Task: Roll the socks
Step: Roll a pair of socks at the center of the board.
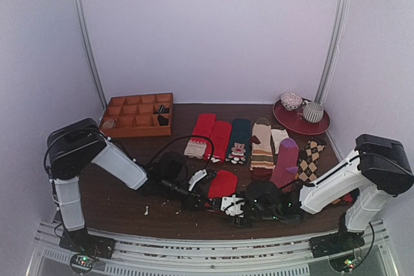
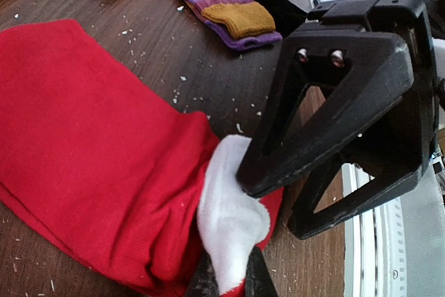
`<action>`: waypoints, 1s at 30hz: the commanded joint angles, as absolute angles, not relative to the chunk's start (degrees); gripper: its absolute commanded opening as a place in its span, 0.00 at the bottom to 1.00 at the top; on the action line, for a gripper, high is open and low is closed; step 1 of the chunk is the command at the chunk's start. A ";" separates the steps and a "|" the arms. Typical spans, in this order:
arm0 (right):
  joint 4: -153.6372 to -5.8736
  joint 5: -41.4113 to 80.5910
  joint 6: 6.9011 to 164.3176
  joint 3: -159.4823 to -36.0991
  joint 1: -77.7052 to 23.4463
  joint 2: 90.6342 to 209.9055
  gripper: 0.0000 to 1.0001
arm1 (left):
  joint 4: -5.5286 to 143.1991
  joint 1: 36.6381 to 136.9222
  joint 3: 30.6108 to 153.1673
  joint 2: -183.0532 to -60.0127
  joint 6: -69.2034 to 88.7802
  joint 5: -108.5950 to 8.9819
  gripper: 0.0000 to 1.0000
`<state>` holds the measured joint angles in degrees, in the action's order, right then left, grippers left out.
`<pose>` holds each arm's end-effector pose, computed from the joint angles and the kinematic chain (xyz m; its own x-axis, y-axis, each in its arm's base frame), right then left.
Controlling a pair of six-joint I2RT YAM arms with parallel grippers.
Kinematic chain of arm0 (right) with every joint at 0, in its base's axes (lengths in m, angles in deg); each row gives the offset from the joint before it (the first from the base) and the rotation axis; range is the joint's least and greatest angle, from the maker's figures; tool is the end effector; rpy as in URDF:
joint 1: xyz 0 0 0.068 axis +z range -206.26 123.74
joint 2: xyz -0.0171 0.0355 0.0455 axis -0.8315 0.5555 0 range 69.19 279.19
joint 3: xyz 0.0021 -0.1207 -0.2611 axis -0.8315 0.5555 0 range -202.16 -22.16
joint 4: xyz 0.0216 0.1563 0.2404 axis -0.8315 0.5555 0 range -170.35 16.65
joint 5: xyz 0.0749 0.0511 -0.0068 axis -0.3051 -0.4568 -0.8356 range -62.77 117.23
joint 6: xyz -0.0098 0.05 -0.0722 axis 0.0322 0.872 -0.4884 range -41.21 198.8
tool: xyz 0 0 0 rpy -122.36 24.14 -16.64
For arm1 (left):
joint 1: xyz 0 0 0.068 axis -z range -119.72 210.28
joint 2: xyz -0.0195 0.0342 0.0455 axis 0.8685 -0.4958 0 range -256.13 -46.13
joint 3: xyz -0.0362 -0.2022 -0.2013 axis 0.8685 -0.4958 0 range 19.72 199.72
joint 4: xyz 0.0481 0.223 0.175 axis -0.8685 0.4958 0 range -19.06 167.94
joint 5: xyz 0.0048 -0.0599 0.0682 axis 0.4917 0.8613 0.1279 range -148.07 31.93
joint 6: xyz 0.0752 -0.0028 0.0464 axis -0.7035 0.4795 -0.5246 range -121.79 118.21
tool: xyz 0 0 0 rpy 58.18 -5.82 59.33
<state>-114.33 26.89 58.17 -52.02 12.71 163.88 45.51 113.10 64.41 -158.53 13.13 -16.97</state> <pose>0.1230 0.3213 0.0924 0.1572 -0.5726 -0.8046 -0.9401 0.1628 -0.2995 0.1909 -0.3371 0.0525 -0.6232 0.5005 -0.6009 0.7594 0.2036 -0.6179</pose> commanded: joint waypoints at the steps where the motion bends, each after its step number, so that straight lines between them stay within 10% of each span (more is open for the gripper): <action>1: -112.21 31.30 57.98 -53.32 13.01 165.90 0.50 | 63.12 113.72 60.93 -164.16 12.23 -22.21 0.00; 14: -101.92 33.40 66.36 -56.60 12.80 172.70 0.13 | 63.21 113.67 61.02 -163.98 10.06 -22.03 0.00; 19: -98.98 24.63 73.56 -55.39 11.07 173.07 0.06 | 62.69 113.68 60.15 -158.04 8.09 -28.53 0.48; 21: -97.93 18.75 76.71 -55.11 9.49 172.22 0.06 | 62.06 113.72 59.53 -153.99 6.59 -31.98 0.93; 30: -103.76 -4.96 93.63 -51.47 0.00 176.70 0.06 | 50.26 113.72 54.29 -137.71 1.85 -42.93 0.98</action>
